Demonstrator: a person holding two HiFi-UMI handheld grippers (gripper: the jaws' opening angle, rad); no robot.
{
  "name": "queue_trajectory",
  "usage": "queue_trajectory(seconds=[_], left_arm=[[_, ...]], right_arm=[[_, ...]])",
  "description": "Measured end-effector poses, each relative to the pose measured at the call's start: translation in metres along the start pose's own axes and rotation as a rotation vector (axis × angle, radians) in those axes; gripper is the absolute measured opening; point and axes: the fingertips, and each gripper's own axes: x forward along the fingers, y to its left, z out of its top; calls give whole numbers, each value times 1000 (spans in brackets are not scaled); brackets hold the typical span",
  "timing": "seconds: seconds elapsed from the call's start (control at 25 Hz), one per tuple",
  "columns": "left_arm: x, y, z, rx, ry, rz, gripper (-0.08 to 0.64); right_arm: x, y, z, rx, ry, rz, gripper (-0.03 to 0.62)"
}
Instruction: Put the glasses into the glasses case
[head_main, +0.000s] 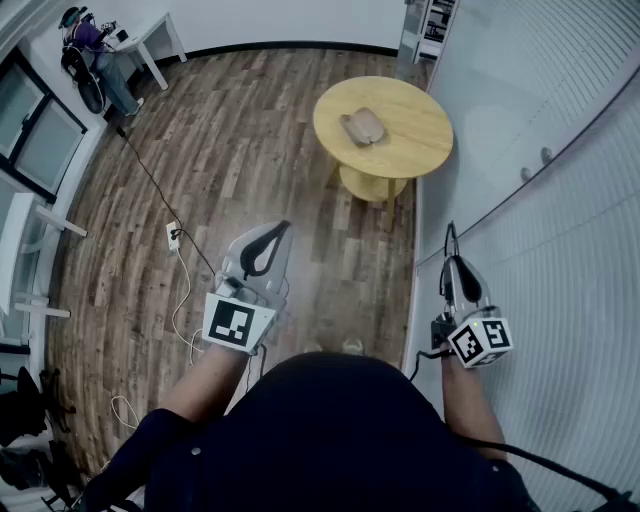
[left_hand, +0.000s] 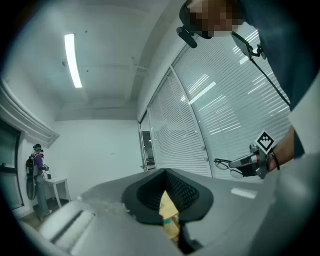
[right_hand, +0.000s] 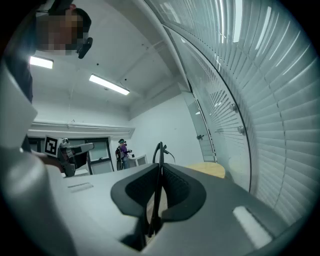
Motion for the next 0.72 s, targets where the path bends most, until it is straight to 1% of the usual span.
queue_trajectory(seconds=[0.4,0.64,0.72], left_arm=[[0,-5,0,-9,13,-6,6],[15,-25,-5,-8,35,-17,5],[20,-32,-8,-15,40,-4,6]], right_arm=[[-5,3,2,1,8,10,31],[-5,-11,-4,18,36,41,31],[-4,-17,-9,31,49,72,31]])
